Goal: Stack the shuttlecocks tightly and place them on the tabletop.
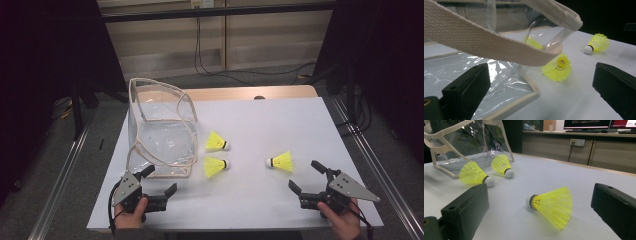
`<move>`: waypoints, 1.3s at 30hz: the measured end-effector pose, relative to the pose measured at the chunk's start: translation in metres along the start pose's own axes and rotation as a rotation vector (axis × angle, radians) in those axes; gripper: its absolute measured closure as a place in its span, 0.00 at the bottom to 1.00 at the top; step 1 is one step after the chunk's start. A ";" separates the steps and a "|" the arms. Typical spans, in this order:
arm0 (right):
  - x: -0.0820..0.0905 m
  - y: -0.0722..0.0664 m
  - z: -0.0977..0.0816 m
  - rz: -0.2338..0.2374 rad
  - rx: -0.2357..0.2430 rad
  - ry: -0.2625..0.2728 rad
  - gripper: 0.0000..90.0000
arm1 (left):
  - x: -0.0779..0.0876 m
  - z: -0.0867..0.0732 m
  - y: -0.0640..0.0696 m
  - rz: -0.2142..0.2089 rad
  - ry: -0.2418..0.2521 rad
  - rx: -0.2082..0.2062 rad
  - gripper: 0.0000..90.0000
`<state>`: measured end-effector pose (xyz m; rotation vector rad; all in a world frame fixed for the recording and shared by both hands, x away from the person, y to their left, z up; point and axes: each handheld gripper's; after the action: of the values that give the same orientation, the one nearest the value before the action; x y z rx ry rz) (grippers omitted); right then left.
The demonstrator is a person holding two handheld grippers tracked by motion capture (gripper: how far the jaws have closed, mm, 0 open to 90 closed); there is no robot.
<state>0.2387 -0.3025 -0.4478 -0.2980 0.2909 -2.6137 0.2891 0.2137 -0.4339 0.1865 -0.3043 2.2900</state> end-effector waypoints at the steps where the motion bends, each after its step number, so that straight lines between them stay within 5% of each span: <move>1: 0.000 0.000 0.000 0.000 0.000 0.002 0.01 | 0.000 0.000 0.000 -0.001 -0.001 0.000 0.02; 13: 0.000 0.000 0.000 0.005 0.001 0.003 0.01 | -0.002 0.001 0.002 -0.021 -0.002 0.001 0.02; 39: -0.001 -0.001 0.001 0.015 -0.002 0.001 0.02 | -0.022 0.012 0.028 -0.152 -0.027 -0.002 0.02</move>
<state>0.2391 -0.3014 -0.4472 -0.2934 0.2951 -2.5987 0.2841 0.1765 -0.4319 0.2323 -0.2967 2.1382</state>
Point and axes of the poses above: each handheld gripper's, and its own axes: x roughly backward along the jaws, z roughly out of its top, y roughly to its right, and after that the axes turned 14 degrees about -x, right-handed
